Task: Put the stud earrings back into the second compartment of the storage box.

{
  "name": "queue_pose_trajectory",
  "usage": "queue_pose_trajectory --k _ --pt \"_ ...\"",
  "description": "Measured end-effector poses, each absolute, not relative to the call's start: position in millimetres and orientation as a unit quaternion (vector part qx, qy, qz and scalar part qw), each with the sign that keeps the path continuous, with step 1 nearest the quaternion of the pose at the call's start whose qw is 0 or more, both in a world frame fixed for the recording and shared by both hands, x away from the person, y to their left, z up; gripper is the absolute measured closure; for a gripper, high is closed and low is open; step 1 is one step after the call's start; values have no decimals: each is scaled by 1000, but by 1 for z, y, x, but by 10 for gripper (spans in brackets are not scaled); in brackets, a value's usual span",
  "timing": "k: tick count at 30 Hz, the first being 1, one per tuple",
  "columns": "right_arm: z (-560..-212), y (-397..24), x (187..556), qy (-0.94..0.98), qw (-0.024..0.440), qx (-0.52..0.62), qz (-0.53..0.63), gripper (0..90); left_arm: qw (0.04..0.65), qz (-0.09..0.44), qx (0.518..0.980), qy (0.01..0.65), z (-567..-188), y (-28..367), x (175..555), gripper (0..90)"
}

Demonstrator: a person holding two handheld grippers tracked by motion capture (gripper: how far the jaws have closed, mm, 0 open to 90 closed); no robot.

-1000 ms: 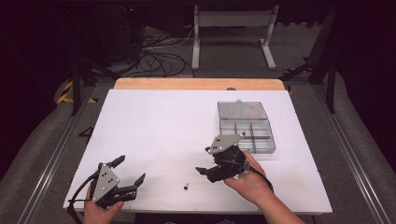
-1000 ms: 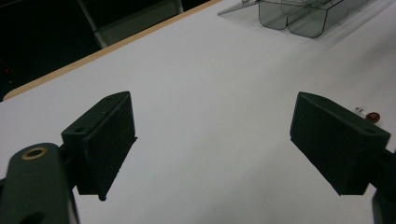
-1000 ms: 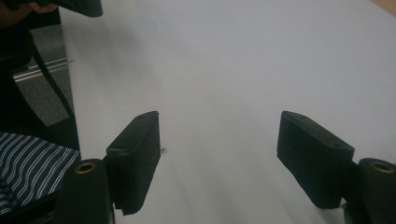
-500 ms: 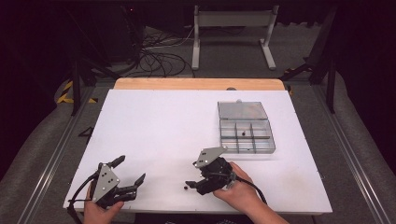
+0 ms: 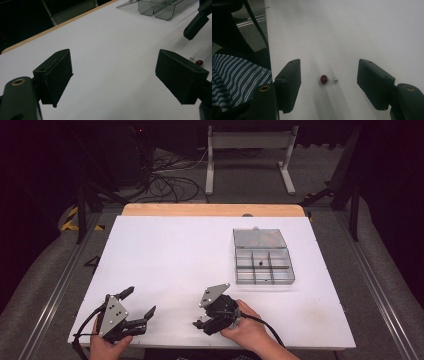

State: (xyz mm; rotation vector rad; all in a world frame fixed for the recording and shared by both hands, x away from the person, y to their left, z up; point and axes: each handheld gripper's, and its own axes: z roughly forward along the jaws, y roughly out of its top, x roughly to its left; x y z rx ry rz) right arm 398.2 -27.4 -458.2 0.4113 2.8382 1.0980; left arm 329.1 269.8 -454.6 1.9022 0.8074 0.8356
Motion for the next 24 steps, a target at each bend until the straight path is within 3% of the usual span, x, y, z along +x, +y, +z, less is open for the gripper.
queue_pose_trajectory --k 9,24 --pt "-471 -19 398 932 38 129 336 415 440 336 766 325 -455 270 329 147" --pt "-479 -13 396 941 56 114 314 670 440 338 766 325 -455 270 329 146"
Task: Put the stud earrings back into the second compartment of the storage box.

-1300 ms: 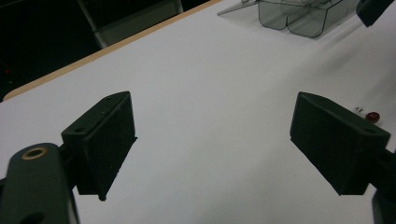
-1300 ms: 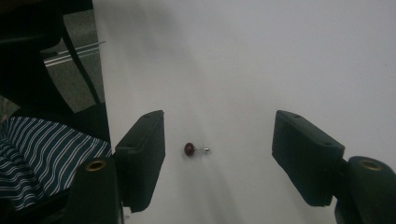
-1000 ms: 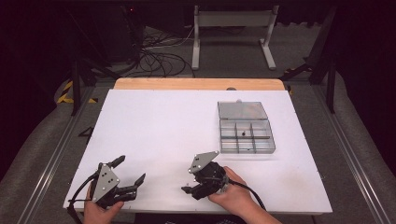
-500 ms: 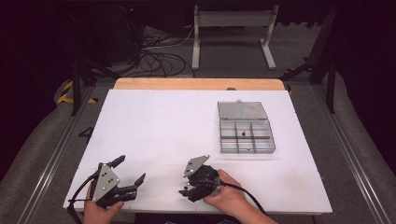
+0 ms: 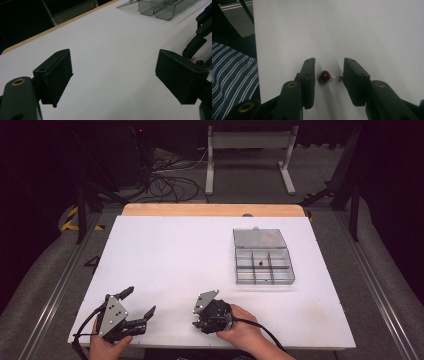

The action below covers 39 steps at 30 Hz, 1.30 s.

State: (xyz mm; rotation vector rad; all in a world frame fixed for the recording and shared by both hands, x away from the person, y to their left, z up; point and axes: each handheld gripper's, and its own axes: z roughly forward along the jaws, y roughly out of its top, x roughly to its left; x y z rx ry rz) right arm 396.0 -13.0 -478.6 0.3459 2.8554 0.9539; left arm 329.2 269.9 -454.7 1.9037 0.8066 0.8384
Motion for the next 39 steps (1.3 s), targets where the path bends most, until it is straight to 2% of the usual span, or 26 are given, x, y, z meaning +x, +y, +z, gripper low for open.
queue_pose_trajectory --k 4,14,39 --pt "-478 -12 395 941 59 110 314 704 441 337 765 326 -455 270 329 146" --pt "-473 -13 394 939 60 109 321 705 440 338 766 326 -455 270 329 146" --pt "-418 -42 406 921 101 130 353 706 440 338 765 326 -455 270 329 146"
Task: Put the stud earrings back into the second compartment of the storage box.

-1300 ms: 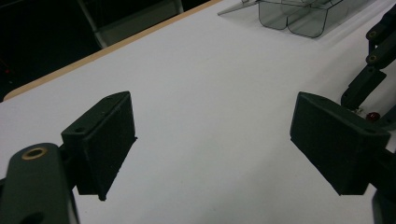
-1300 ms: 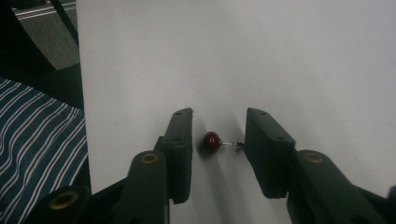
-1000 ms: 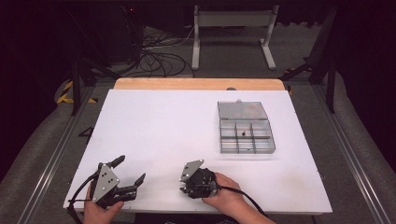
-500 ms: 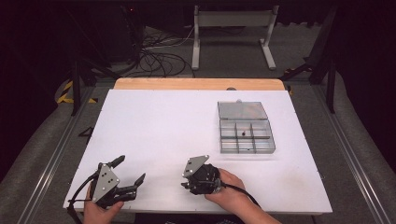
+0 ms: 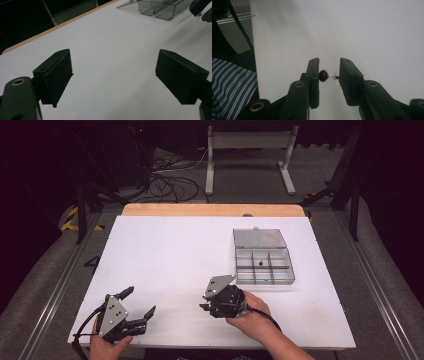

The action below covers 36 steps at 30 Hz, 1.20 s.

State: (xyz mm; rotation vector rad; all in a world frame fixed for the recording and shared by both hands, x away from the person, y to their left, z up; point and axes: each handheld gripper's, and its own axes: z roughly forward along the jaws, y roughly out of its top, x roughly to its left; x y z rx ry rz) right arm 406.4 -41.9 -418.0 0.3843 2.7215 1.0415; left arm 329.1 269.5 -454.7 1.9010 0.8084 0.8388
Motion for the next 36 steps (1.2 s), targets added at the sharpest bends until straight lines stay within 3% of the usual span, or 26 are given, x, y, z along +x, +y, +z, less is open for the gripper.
queue_pose_trajectory --k 21,36 --pt "-385 -81 430 901 141 190 365 706 440 338 766 326 -455 269 330 146" --pt "-383 -113 456 886 153 245 363 705 437 337 767 327 -455 269 330 146"
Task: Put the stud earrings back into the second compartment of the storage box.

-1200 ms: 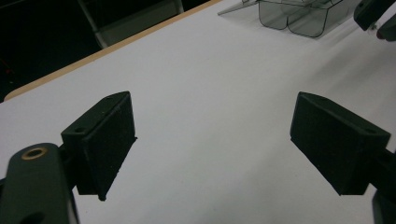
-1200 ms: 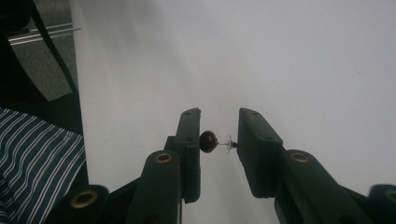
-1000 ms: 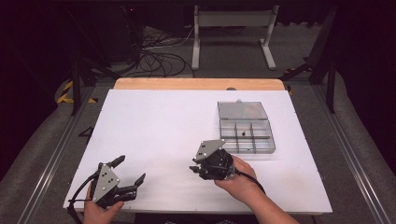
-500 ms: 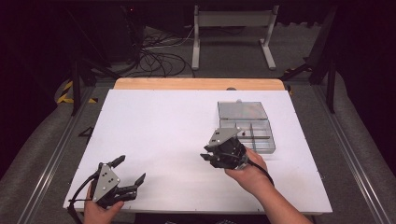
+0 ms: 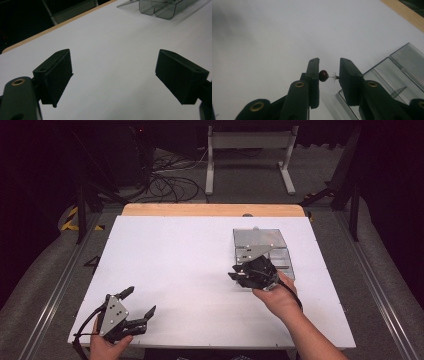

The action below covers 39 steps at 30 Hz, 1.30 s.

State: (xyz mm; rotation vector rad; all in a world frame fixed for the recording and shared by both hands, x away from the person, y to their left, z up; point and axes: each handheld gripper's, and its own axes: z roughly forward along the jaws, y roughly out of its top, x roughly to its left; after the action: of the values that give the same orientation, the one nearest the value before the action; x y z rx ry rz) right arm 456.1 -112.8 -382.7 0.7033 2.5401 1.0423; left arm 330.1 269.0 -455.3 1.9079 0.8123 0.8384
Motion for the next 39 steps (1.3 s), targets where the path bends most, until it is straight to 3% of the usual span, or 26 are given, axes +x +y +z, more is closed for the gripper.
queue_pose_trajectory --k 39 --pt "-431 -183 544 840 162 423 300 705 434 337 768 328 -456 269 331 145"
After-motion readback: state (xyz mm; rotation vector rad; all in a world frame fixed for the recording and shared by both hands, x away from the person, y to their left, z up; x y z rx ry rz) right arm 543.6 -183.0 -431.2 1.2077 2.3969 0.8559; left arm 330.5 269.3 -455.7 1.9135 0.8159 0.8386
